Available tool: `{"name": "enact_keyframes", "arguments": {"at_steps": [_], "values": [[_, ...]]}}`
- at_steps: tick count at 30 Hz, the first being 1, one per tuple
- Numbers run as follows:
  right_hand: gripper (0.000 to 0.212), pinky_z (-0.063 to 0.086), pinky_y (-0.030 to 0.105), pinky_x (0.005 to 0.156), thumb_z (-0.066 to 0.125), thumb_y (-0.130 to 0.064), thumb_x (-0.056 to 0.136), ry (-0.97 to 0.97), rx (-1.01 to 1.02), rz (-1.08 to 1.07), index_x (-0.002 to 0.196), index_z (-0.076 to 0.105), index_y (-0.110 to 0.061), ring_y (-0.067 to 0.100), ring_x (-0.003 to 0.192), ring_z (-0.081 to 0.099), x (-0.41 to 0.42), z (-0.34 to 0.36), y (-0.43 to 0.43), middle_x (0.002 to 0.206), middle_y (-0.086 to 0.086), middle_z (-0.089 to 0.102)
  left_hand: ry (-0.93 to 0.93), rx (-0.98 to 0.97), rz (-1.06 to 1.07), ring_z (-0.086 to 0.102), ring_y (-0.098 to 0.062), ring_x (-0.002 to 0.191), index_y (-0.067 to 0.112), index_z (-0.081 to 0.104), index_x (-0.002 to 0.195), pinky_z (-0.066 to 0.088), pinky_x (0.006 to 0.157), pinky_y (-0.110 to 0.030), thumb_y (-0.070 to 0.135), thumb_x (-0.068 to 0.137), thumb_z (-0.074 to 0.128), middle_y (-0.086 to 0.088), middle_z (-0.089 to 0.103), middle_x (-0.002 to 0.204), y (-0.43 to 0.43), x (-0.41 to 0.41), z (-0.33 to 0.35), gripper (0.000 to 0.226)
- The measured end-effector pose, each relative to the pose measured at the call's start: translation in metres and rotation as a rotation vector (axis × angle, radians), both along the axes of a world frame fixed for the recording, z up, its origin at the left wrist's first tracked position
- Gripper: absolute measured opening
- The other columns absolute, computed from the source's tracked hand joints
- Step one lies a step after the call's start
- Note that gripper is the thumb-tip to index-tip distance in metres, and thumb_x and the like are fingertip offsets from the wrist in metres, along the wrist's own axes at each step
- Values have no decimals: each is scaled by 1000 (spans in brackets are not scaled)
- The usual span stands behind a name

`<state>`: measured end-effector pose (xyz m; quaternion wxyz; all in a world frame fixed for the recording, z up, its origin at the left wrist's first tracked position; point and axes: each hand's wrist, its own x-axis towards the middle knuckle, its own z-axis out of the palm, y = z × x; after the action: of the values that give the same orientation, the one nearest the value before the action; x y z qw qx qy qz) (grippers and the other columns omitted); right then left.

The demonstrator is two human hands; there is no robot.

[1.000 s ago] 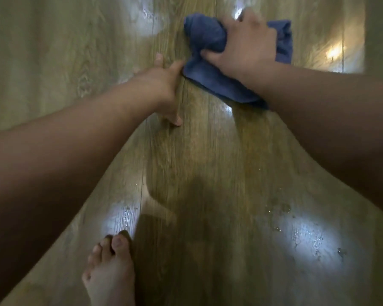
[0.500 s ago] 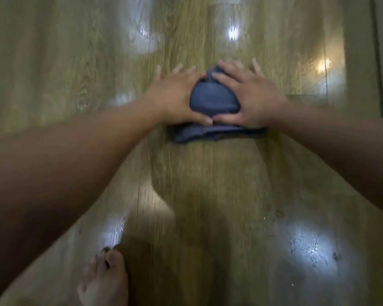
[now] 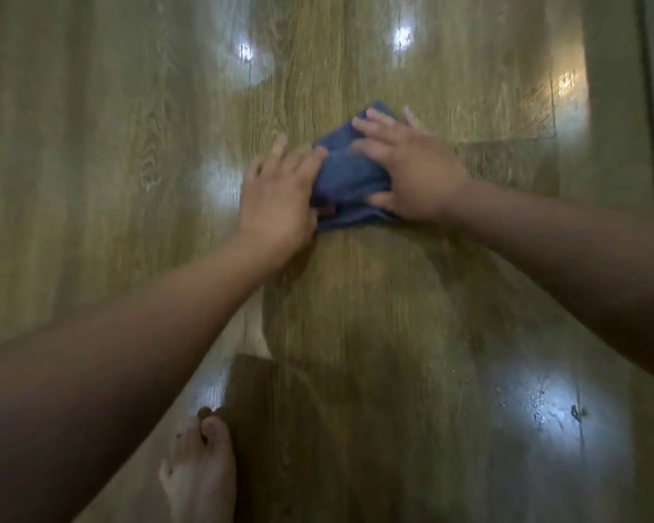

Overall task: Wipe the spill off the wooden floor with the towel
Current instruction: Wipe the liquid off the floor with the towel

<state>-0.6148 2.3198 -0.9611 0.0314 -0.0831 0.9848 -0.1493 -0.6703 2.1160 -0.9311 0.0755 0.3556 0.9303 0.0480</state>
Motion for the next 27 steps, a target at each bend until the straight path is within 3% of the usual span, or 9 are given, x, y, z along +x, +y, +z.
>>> {"name": "enact_keyframes", "arguments": {"at_steps": [2,4,8,11,16,19,22,25,27], "values": [[68,12,49,122,68,-38,83,11,-2,-152,143,47,-14,28,149,24,-32,2,25,158,10,33,13,-29,37,33,-31,143,21,45,141,30,114,-46,36,82,70,-5,47,147,48,-43,1,66],[67,10,42,121,68,-38,83,-1,-50,-233,142,47,-13,28,149,24,-37,6,27,158,10,33,-19,84,97,51,-30,127,20,52,134,41,106,-41,35,80,69,-7,58,133,61,-46,-3,59],[68,23,49,120,73,-30,75,159,-144,-242,136,56,-5,36,142,39,61,1,10,149,17,47,-11,270,55,46,-32,135,8,47,143,32,114,-49,41,80,72,-12,51,144,21,62,-18,76],[64,29,51,118,73,-35,73,202,-151,-106,128,63,-5,34,136,47,106,-12,14,142,17,54,-72,210,8,38,-31,141,15,45,145,25,117,-53,46,78,75,-9,47,149,15,106,-23,81],[68,6,54,122,58,-43,76,35,-2,-201,136,56,-11,27,144,37,40,2,90,151,10,47,-63,23,-121,39,-27,137,23,41,144,33,109,-47,56,79,68,-2,48,146,113,12,-7,78],[71,18,48,122,59,-40,75,-7,-29,-368,141,51,-16,25,148,31,8,14,122,156,6,41,-77,13,-83,45,-28,131,25,46,139,32,107,-44,54,81,67,-3,54,139,167,-18,4,68],[72,26,50,119,55,-37,70,66,-118,-489,138,55,-13,30,142,40,59,15,102,150,10,48,-151,52,-44,34,-27,142,26,37,149,25,116,-44,51,87,62,-3,41,154,149,32,6,71],[63,37,45,112,65,-33,70,168,-120,-502,128,63,-6,32,132,52,158,4,49,140,12,57,-223,-8,-228,7,-27,152,26,13,157,3,121,-43,48,91,60,-1,12,165,96,114,7,85],[62,40,46,109,67,-33,71,148,-122,-446,126,63,-4,33,129,54,173,0,55,138,14,58,-231,-24,-321,5,-30,151,24,10,157,1,121,-43,53,91,57,-4,10,165,94,116,-5,86]]}}
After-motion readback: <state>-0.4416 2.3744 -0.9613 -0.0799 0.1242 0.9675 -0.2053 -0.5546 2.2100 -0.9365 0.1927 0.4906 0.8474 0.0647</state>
